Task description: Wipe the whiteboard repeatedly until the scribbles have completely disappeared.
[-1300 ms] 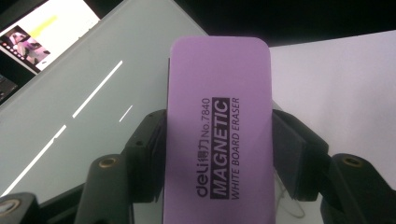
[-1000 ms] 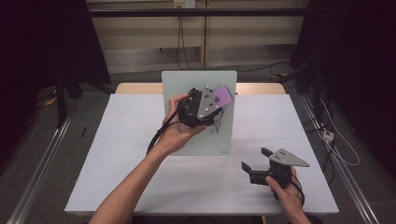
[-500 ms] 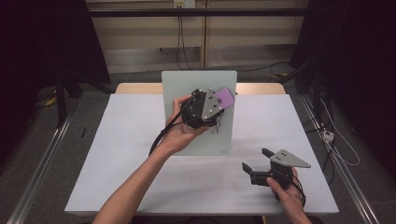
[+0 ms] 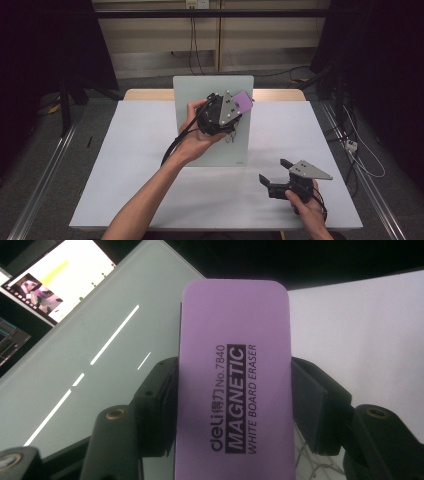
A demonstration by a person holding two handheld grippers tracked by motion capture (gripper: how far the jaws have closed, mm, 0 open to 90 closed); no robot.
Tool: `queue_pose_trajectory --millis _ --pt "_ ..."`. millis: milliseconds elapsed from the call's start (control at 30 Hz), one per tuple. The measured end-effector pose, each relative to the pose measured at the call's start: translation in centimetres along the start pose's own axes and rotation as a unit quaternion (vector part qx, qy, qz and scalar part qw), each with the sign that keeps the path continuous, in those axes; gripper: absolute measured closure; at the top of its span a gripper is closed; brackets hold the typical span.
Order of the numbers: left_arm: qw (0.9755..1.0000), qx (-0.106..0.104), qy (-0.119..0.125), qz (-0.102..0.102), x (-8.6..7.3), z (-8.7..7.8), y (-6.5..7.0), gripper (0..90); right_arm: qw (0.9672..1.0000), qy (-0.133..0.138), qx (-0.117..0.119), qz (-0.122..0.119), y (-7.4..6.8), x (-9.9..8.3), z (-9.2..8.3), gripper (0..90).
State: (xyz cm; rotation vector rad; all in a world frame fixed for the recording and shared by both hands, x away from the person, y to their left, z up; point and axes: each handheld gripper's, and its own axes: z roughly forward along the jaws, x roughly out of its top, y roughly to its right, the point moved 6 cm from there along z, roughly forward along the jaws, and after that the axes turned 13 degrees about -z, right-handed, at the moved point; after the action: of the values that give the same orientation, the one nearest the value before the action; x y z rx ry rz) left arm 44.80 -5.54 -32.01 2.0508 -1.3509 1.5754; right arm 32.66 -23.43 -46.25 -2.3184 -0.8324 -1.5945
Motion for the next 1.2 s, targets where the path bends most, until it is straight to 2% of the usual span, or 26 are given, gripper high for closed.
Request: queue_pose_trajectory --millis 100,267,600,833,1067,1167,1200 --pt "0.9999 -0.001 -0.01 0.011 -0.3 0.2 0.4 41.3 1.0 0.001 -0.001 0.0 0.0 0.0 0.0 6.5" --pt "0.9998 -0.012 -0.015 0.009 -1.1 0.3 1.1 41.3 1.0 0.0 -0.002 0.0 0.0 0.0 0.0 6.5" --pt "0.9988 -0.028 -0.036 0.019 -3.0 0.8 2.6 41.2 1.0 -0.002 -0.002 -0.002 0.0 0.0 0.0 6.6" --pt "0.9982 -0.04 -0.043 0.014 -4.0 1.2 3.6 41.2 1.0 -0.002 -0.002 -0.001 0.0 0.0 0.0 6.5" --pt "0.9975 -0.049 -0.05 0.008 -4.0 1.3 3.7 41.2 1.0 -0.002 -0.001 -0.002 0.0 0.0 0.0 6.5" --pt "0.998 -0.041 -0.047 0.005 -3.6 1.2 3.4 41.2 1.0 -0.001 -0.001 -0.001 0.0 0.0 0.1 6.6" --pt "0.9983 -0.039 -0.043 -0.005 -3.4 1.1 3.2 41.1 1.0 -0.002 -0.001 -0.001 0.0 0.0 0.1 6.6"
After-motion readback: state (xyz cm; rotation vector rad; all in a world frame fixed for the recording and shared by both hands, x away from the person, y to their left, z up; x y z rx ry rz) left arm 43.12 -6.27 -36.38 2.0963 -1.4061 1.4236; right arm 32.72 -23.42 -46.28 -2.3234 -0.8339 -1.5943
